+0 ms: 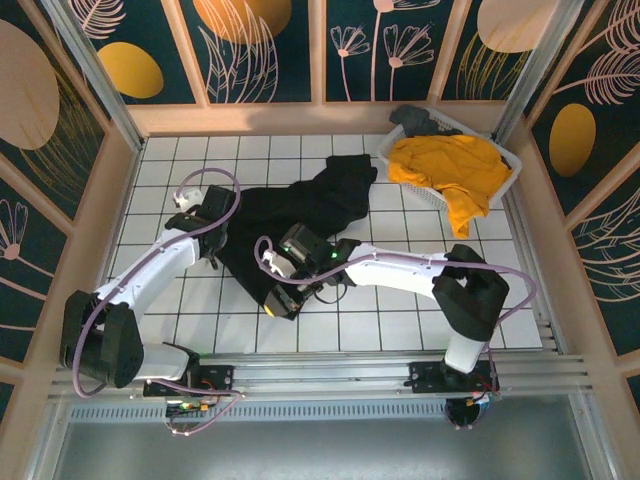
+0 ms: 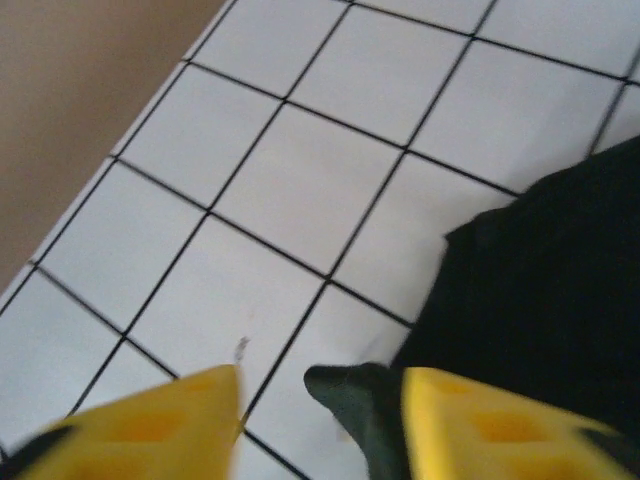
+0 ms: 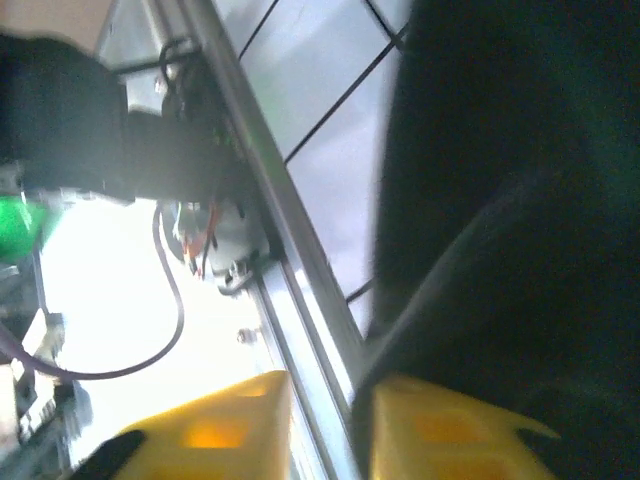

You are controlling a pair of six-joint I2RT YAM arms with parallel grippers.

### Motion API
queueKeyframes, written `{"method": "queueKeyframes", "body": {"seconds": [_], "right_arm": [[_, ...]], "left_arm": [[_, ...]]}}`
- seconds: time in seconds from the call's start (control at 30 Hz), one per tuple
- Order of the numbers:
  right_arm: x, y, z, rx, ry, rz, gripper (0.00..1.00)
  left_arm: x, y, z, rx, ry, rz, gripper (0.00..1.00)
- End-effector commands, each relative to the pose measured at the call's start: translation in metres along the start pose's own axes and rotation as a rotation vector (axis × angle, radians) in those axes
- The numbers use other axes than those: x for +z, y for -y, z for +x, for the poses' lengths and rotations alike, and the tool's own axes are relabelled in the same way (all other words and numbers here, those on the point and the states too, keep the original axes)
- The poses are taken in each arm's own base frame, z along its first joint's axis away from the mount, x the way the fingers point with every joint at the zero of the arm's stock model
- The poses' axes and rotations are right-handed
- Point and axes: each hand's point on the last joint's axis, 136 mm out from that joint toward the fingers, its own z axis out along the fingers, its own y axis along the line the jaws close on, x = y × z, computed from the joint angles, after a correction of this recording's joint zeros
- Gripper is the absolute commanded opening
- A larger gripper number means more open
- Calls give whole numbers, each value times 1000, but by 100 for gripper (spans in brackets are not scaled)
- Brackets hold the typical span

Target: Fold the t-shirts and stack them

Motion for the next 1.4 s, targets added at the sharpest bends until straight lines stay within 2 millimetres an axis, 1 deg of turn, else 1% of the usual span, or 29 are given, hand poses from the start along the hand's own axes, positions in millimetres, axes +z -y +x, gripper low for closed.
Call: {"method": "queueKeyframes", "body": {"seconds": [0.0,0.07,0.1,0.17,0.23,0.3,0.4,0.43,0.5,0.57,0.67,0.77,0.83,0.93,1.0,1.23,1.37], "right_arm": [[-18,-17,-9,-25,31,-62,40],[-33,-8,-15,-4,82,-36,49],[-42,-2,-19,11,115,-20,51],[-61,11,-28,40,185,15,51],[-80,26,-36,73,250,54,50],[-99,46,-43,115,318,127,48],[-122,69,-51,167,407,213,47],[-128,74,-53,181,430,226,47],[-139,82,-56,210,476,242,47],[-144,87,-58,232,501,241,47],[-144,92,-59,246,509,252,47],[-144,96,-58,251,509,263,46],[-144,98,-57,256,509,272,46],[-145,101,-55,267,515,282,46],[-146,102,-54,273,519,282,45],[-144,105,-52,289,527,280,45],[-142,107,-49,302,522,279,44]], "left_arm": [[-3,-28,18,-51,-44,-81,73],[-6,-27,28,-91,-87,-39,74],[-8,-24,36,-108,-118,-8,73],[-11,-21,52,-147,-182,43,69],[-15,-17,72,-194,-262,94,65],[-19,-14,97,-256,-356,140,60],[-21,-10,129,-345,-470,181,58],[-21,-7,137,-372,-497,195,58],[-19,4,150,-430,-550,243,59],[-18,16,156,-473,-589,280,60],[-15,29,155,-505,-615,298,60],[-13,35,149,-515,-610,296,53],[-12,39,150,-521,-623,299,48],[-8,39,160,-517,-662,266,42],[-5,36,166,-507,-674,238,40],[5,46,166,-517,-672,236,39],[10,47,168,-507,-673,225,38]]}}
